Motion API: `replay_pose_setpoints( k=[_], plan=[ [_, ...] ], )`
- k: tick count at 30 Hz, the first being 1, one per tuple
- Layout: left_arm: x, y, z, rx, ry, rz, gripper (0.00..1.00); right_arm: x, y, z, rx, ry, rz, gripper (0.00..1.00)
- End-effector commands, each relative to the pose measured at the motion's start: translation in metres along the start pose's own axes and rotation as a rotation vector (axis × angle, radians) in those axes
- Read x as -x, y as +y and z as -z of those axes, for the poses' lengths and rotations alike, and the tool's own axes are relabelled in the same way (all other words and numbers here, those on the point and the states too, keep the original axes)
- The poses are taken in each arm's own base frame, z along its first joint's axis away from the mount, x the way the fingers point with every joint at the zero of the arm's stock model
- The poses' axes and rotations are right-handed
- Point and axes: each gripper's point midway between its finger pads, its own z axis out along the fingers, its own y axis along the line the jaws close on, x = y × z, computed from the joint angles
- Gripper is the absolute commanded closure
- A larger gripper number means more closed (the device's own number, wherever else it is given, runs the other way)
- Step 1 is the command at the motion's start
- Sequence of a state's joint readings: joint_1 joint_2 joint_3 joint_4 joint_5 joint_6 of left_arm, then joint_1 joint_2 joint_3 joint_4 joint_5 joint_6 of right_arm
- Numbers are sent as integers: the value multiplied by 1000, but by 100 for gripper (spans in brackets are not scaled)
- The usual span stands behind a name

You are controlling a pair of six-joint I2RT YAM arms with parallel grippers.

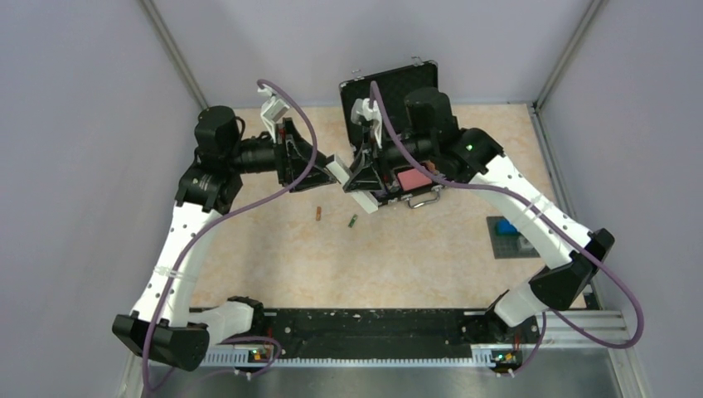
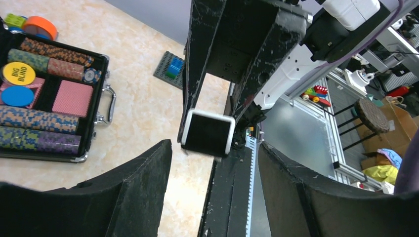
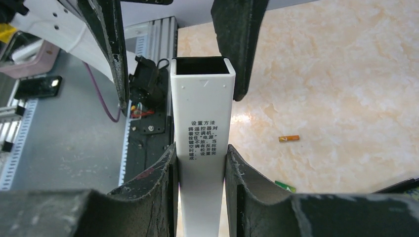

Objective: Load the batteries into the remote control

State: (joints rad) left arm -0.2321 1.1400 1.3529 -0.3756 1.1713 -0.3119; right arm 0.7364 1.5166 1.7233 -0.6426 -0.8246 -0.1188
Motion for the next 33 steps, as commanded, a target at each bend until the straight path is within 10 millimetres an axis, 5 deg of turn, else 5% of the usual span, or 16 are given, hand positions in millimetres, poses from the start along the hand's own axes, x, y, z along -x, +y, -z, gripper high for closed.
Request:
replay_pose_setpoints(
  k=[1, 10, 15, 22, 33],
  plan=[
    [2, -14, -4, -69, 9, -29, 31, 10, 9, -1, -19, 6, 187, 99],
    [-22, -16, -4, -127, 78, 13, 42, 9, 7, -5, -27, 25, 252, 99],
    [-36, -20, -1, -172, 115, -2, 39, 6, 9, -5, -21, 38, 255, 99],
    [-44, -18, -2, -166, 124, -64, 47, 5, 12, -11, 13, 48, 176, 100],
    [-43, -14, -1, -133, 113, -157, 42, 1, 15, -16, 48, 68, 114, 100]
  ],
)
